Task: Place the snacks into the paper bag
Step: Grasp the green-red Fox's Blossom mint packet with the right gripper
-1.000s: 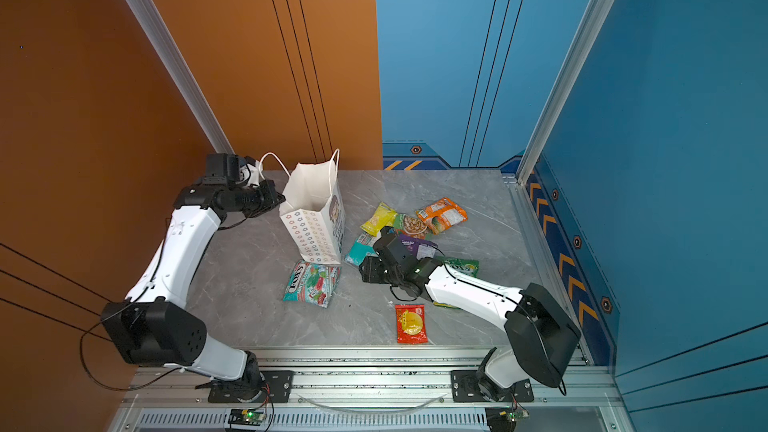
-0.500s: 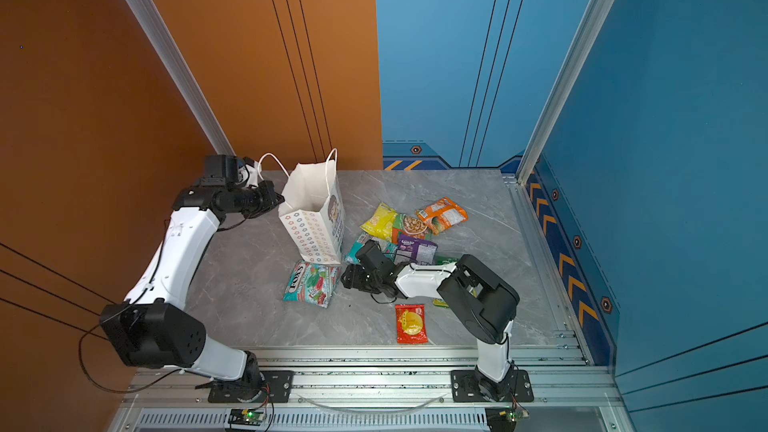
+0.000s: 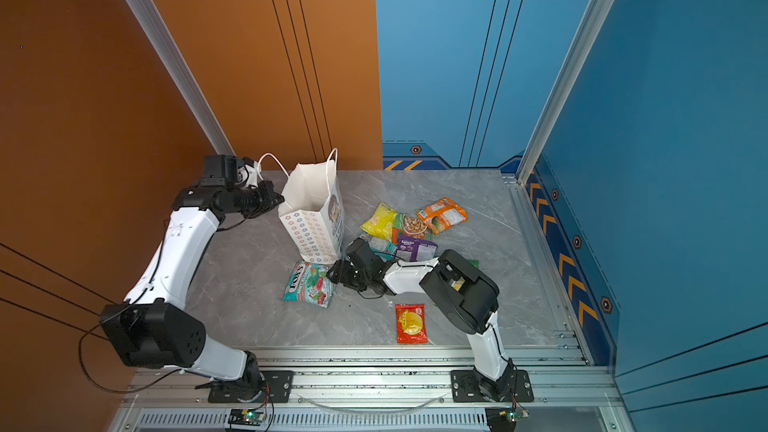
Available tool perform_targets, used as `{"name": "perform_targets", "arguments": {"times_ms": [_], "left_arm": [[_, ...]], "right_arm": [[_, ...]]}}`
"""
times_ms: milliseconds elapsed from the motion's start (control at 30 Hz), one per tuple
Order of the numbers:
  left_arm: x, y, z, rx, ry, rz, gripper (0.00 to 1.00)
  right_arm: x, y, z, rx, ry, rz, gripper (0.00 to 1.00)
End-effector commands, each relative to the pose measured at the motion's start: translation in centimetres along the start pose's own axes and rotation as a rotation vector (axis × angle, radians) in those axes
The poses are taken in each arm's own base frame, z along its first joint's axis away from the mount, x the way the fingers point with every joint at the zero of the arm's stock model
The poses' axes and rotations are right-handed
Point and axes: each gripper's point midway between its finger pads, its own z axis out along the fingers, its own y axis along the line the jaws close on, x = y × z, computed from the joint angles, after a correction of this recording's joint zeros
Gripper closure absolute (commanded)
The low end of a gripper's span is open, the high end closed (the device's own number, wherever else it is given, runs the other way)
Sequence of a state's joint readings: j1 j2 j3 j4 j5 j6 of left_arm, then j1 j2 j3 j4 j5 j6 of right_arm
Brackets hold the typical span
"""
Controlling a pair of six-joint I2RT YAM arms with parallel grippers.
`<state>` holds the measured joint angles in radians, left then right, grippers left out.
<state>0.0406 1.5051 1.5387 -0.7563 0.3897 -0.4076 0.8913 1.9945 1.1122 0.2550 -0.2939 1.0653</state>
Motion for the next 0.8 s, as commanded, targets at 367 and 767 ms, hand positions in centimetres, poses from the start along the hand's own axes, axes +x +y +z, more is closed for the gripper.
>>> {"name": "perform_targets", "arguments": {"times_ms": [367,767], "left_arm": [[0.5,-0.2,-1.0,0.021,0.004,0.006,1.00],[0.5,-0.2,-1.0,0.020,0.004,0.005,1.00]], "right_arm": [[0.5,-2.1,2.8,0.059,0.035,0.056,0.64],[-1.8,-0.2,-1.5,0.002,-0.052,0.013,1.00]]}}
